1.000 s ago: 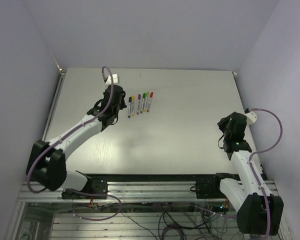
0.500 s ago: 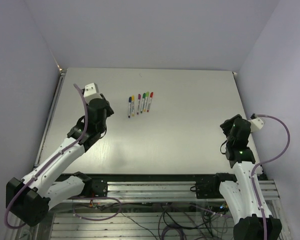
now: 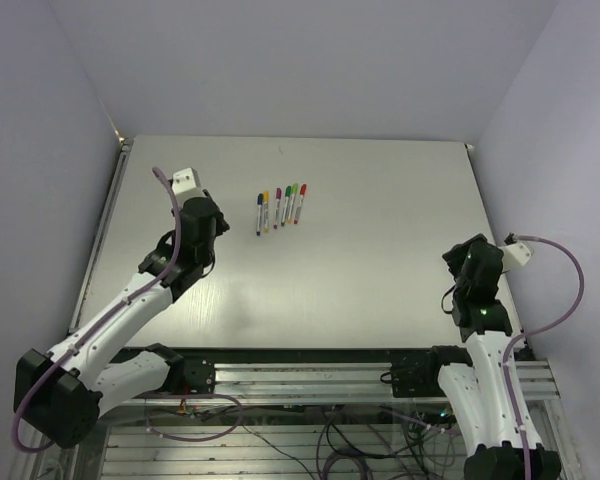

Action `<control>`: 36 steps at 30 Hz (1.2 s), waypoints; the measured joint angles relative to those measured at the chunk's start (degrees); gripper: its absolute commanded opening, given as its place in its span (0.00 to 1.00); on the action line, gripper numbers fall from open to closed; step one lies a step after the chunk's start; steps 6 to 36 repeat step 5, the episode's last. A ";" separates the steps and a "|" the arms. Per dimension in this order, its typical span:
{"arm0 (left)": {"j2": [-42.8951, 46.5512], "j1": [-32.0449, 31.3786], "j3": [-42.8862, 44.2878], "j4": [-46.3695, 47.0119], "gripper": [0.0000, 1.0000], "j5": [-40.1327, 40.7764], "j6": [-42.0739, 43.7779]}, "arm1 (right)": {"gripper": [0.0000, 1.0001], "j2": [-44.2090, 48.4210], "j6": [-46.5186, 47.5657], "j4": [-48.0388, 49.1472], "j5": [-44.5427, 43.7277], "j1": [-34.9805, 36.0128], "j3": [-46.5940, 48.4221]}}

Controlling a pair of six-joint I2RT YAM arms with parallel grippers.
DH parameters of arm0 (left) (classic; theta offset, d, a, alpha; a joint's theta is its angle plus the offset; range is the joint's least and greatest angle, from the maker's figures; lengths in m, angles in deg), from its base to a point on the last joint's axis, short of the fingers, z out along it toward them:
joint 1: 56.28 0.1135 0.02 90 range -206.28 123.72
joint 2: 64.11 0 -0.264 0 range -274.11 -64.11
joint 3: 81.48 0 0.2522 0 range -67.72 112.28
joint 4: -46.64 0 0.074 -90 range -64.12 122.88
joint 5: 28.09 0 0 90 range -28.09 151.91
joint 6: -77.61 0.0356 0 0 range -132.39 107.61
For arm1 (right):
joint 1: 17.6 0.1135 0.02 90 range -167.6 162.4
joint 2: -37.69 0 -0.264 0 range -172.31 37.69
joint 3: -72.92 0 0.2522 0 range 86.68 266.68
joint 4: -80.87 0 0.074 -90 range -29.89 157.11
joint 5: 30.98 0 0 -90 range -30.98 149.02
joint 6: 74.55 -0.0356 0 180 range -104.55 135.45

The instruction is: Insert the pens into the pen caps

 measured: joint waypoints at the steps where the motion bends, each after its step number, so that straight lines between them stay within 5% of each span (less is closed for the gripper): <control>1: -0.11 0.00 0.00 0.00 0.36 0.00 0.00 | 0.50 0.39 -0.04 -0.02 -0.09 0.00 -0.15; 36: -0.37 0.00 0.00 0.00 0.36 0.07 0.02 | 0.51 0.79 -0.66 -0.22 -0.83 0.00 -0.70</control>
